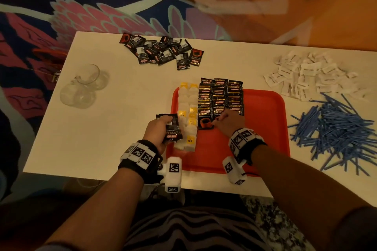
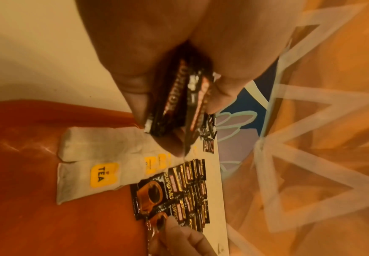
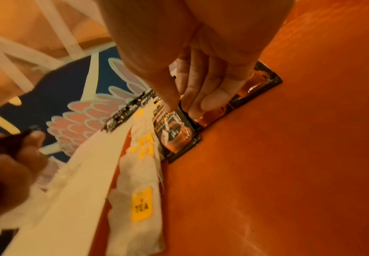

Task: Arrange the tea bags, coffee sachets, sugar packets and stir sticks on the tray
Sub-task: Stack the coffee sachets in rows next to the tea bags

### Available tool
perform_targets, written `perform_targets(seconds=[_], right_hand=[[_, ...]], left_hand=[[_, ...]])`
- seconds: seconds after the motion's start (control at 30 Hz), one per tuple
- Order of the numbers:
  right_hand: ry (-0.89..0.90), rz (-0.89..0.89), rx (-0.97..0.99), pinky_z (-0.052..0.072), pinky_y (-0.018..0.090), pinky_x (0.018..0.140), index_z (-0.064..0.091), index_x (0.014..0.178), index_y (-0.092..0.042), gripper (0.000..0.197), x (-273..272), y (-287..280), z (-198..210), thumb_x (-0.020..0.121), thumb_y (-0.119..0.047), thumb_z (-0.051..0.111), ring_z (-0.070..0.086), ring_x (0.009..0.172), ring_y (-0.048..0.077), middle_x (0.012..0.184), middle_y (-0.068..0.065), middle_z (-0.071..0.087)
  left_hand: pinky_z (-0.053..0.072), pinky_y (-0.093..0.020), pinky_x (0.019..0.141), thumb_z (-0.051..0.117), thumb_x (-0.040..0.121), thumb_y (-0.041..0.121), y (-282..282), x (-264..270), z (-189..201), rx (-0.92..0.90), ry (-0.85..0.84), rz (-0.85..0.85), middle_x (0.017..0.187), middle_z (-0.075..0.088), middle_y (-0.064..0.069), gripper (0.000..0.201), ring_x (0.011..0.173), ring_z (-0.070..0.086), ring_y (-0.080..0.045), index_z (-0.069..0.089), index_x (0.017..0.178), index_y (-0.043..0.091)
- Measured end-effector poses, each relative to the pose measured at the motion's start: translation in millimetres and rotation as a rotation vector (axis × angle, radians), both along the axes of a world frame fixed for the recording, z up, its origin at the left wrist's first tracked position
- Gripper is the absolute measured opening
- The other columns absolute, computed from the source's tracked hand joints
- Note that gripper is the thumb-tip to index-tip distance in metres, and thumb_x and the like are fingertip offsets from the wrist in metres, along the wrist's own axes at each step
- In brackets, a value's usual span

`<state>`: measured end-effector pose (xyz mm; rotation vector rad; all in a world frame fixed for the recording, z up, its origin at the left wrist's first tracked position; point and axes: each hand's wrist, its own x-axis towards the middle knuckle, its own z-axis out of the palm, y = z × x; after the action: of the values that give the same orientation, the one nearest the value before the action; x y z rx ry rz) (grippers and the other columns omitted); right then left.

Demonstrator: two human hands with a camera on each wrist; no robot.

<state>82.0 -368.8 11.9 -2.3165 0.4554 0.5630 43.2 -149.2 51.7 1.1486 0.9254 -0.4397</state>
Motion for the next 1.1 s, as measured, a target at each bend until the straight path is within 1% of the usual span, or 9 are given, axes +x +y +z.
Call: perform_targets(seconds=[0.17, 0.3, 0.4, 0.47, 0.57, 0.63, 0.8, 0.97, 1.1], right_hand=[[0.059, 0.147, 0.186, 0.054, 0.031, 0.077, 0.062, 0.081, -0.026, 0.02, -5.7, -2.3, 31.2, 0.087, -0.045, 0.066, 0.065, 0.081, 0.01, 0.083, -0.005, 0.069], [0.13, 0.161, 0.487, 0.054, 0.03, 0.074, 0.068, 0.091, -0.021, 0.015, -15.2, 0.2, 61.3, 0.083, -0.031, 0.075, 0.066, 0.079, 0.013, 0.09, 0.0, 0.072], [-0.006, 0.177, 0.456, 0.056, 0.037, 0.078, 0.069, 0.094, -0.009, 0.019, -13.4, -7.7, 76.0, 0.081, -0.02, 0.077, 0.068, 0.077, 0.02, 0.086, 0.004, 0.071], [-0.142, 0.03, 0.408, 0.058, 0.029, 0.07, 0.069, 0.094, -0.013, 0.017, -10.1, -14.4, 77.9, 0.08, -0.017, 0.078, 0.067, 0.072, 0.013, 0.084, -0.002, 0.069], [-0.34, -0.034, 0.364, 0.053, 0.016, 0.059, 0.071, 0.083, -0.025, 0.032, -6.4, -20.8, 79.7, 0.077, 0.006, 0.071, 0.066, 0.073, 0.009, 0.084, -0.004, 0.07], [-0.422, 0.07, 0.352, 0.056, 0.018, 0.07, 0.069, 0.077, -0.032, 0.051, -7.9, -23.4, 78.8, 0.071, 0.018, 0.065, 0.068, 0.083, 0.009, 0.09, -0.007, 0.071], [-0.469, 0.183, 0.409, 0.056, 0.018, 0.08, 0.073, 0.089, -0.021, 0.036, -11.2, -29.3, 79.4, 0.08, 0.013, 0.064, 0.067, 0.092, 0.007, 0.107, -0.011, 0.066], [-0.204, -0.074, 0.573, 0.055, 0.028, 0.069, 0.064, 0.1, -0.022, 0.014, -5.8, -34.9, 89.7, 0.093, -0.011, 0.06, 0.068, 0.091, 0.017, 0.099, 0.0, 0.071], [-0.109, 0.212, 0.287, 0.052, 0.032, 0.075, 0.071, 0.094, -0.016, 0.022, -0.6, -36.0, 91.6, 0.082, -0.035, 0.075, 0.066, 0.084, 0.014, 0.093, -0.001, 0.071]], left_hand=[[0.059, -0.049, 0.08, 0.075, 0.086, 0.012, -23.2, 8.4, 7.6, 0.093, -0.064, -0.08, 0.097, 0.075, -0.016, 0.021, 0.088, 0.074, -0.034, 0.069, 0.105, 0.006], [0.056, -0.056, 0.089, 0.079, 0.082, 0.013, -51.4, 12.8, 16.2, 0.127, -0.143, -0.132, 0.095, 0.077, -0.013, 0.024, 0.089, 0.074, -0.032, 0.072, 0.105, 0.009], [0.06, -0.039, 0.074, 0.078, 0.084, 0.025, -71.5, 14.4, 28.0, 0.141, -0.222, -0.18, 0.09, 0.076, -0.01, 0.021, 0.075, 0.072, -0.021, 0.072, 0.099, 0.012], [0.045, -0.026, 0.053, 0.075, 0.075, 0.06, -76.0, 15.9, 35.6, 0.174, -0.165, -0.174, 0.067, 0.066, -0.004, 0.048, 0.052, 0.055, -0.014, 0.069, 0.084, 0.013], [0.031, -0.025, 0.049, 0.054, 0.058, 0.095, -75.6, 22.5, 34.2, -0.026, -0.083, -0.169, 0.061, 0.055, -0.001, 0.083, 0.046, 0.042, -0.015, 0.068, 0.08, 0.016], [0.032, -0.024, 0.047, 0.059, 0.076, 0.079, -79.2, 24.0, 35.1, -0.102, -0.069, -0.199, 0.066, 0.06, -0.003, 0.063, 0.049, 0.045, -0.015, 0.068, 0.083, 0.017], [0.056, -0.035, 0.066, 0.074, 0.086, 0.014, -91.3, 25.4, 47.0, -0.097, -0.177, -0.101, 0.096, 0.076, -0.013, 0.017, 0.079, 0.073, -0.026, 0.071, 0.102, 0.009], [0.055, -0.034, 0.071, 0.072, 0.087, 0.006, -91.9, 30.9, 47.9, 0.058, -0.333, -0.068, 0.088, 0.077, -0.004, 0.012, 0.083, 0.073, -0.022, 0.071, 0.093, 0.016], [0.057, -0.038, 0.078, 0.072, 0.086, 0.004, -92.9, 33.7, 48.8, 0.013, -0.347, -0.088, 0.094, 0.077, -0.009, 0.012, 0.088, 0.073, -0.027, 0.072, 0.092, 0.015]])
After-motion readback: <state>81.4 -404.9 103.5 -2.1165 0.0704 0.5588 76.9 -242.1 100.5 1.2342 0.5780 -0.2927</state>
